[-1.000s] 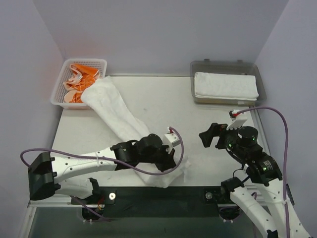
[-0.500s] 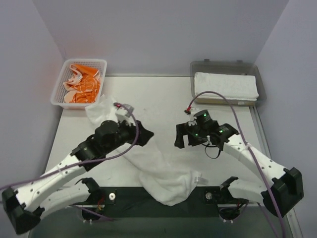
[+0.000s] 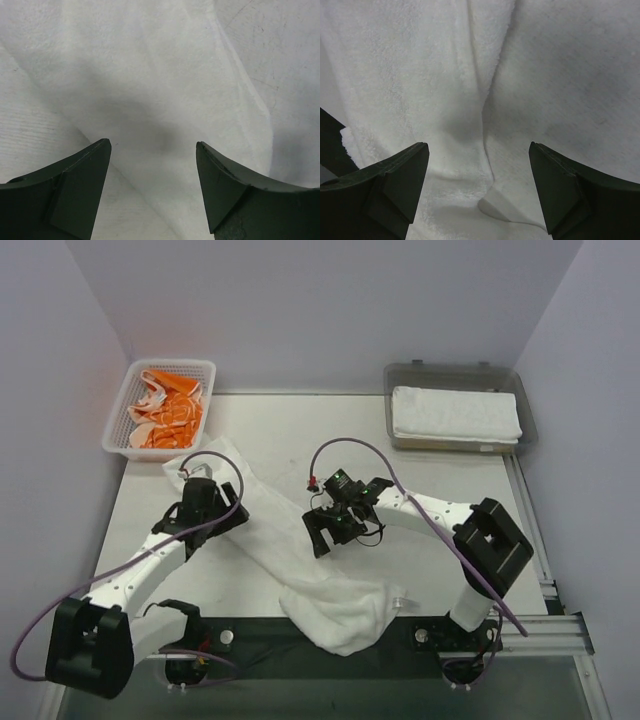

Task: Fold and stack the towels
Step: Flatten out the crumpled towel

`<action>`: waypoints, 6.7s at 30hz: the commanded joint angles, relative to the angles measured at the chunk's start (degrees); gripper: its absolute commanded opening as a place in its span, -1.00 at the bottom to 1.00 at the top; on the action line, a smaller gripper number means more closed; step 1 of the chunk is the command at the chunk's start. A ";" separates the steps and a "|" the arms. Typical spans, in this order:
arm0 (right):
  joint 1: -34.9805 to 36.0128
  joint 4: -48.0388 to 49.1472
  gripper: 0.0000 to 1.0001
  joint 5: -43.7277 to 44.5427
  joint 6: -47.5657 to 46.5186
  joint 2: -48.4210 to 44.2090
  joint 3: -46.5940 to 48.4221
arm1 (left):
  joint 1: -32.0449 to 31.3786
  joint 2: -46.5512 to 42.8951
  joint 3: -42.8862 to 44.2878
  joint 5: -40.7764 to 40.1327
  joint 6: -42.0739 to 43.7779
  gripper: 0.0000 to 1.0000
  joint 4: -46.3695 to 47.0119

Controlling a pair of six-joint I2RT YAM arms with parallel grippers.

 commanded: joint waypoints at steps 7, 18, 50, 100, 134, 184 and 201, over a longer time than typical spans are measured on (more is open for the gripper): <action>1.99 -1.21 0.42 -4.39 -0.94 4.20 2.81 | 0.32 11.39 4.04 0.61 -2.85 0.55 10.73; -0.55 -2.78 -0.87 -4.49 -3.48 2.10 0.27 | 0.32 17.90 3.17 1.83 -6.09 0.12 13.54; -1.70 -18.61 0.55 7.79 -4.55 -20.13 -4.92 | -9.80 -6.39 8.66 -20.07 -11.04 0.58 -10.72; -4.52 -14.48 0.96 14.50 -3.32 -31.83 -13.09 | 3.13 57.54 51.33 -22.78 -4.61 -0.01 -22.23; -7.61 -24.23 0.40 9.93 14.61 -25.52 -19.34 | 9.81 29.77 50.98 -26.47 13.32 -1.00 -14.06; -30.27 -17.56 0.29 11.51 13.74 -14.08 -21.18 | 25.46 16.93 30.41 -14.78 15.26 -1.00 -0.78; -30.35 -16.31 -1.00 15.63 11.89 -18.46 -18.21 | 25.46 19.30 36.01 -12.06 14.21 -1.00 -3.06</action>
